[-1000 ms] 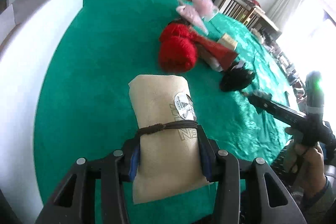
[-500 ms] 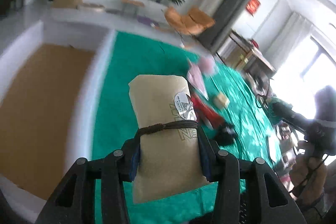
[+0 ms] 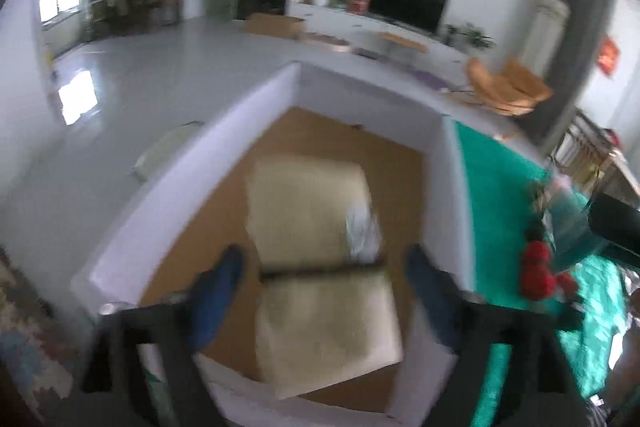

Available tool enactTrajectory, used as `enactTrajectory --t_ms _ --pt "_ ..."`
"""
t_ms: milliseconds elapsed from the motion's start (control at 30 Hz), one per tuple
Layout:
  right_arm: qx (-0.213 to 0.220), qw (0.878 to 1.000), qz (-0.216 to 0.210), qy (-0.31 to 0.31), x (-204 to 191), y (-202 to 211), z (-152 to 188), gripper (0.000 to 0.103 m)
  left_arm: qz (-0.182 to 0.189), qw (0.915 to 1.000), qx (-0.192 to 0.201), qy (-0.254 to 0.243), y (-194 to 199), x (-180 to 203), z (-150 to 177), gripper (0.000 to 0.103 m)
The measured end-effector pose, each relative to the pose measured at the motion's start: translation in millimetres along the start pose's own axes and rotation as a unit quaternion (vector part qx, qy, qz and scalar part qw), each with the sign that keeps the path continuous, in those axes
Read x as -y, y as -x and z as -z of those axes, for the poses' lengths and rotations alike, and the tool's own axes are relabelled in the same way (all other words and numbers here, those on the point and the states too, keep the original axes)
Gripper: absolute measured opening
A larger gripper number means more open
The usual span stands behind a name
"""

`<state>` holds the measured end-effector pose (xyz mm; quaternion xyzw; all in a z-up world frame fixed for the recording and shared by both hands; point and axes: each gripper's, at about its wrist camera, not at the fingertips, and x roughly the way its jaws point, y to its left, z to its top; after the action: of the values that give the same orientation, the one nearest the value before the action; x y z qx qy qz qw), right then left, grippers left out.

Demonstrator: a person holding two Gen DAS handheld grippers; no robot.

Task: Organize soft objects
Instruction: 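Carry both items into the cardboard box and open both tools, then grasp the red yarn balls with the left tool while the right tool reaches the black lace bundle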

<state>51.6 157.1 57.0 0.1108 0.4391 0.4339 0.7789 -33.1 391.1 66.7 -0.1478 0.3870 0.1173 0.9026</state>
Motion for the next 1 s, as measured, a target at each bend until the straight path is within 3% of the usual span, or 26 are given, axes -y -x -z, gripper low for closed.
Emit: enactTrajectory --t_ms 67,167,300,400,467,600,700,767,867,1000 --pt "-0.011 1.0 0.017 -0.008 2.9 -14.5 -2.0 0.082 -0.014 0.9999 0.005 0.007 -3.1 -3.6 4.3 0.096" --pt "0.009 0.999 0.047 -0.003 14.3 -6.8 1.1 0.082 -0.01 0.9998 0.004 0.015 -7.0 -4.0 10.0 0.096" --pt "0.039 0.989 0.139 0.021 47.5 24.7 34.3 0.082 0.032 0.9994 -0.002 0.013 -9.5 19.0 13.3 0.096" --pt "0.051 0.964 0.257 0.054 85.4 35.5 76.2 0.082 0.085 0.9963 -0.008 -0.014 -7.6 63.1 20.4 0.096" --pt "0.036 0.947 0.318 0.038 121.7 40.6 111.9 0.082 0.124 0.9911 -0.018 -0.044 -4.9 100.3 28.3 0.096" --pt "0.028 0.926 0.375 -0.035 167.9 69.5 175.6 0.082 0.2 0.9717 -0.055 -0.113 -14.5 180.8 66.2 0.098" --pt "0.037 0.909 0.408 -0.071 184.4 94.2 205.3 0.082 0.228 0.9584 -0.095 -0.143 -42.1 229.3 101.9 0.098" --pt "0.039 0.903 0.418 -0.093 192.4 112.6 217.8 0.082 0.233 0.9528 -0.116 -0.156 -66.7 253.6 126.1 0.098" --pt "0.04 0.899 0.416 -0.133 210.5 119.4 209.4 0.082 0.224 0.9494 -0.139 -0.171 -96.3 276.2 140.9 0.098" --pt "0.038 0.887 0.444 -0.119 226.9 125.7 197.4 0.082 0.208 0.9501 -0.137 -0.188 -121.4 292.0 140.2 0.098"
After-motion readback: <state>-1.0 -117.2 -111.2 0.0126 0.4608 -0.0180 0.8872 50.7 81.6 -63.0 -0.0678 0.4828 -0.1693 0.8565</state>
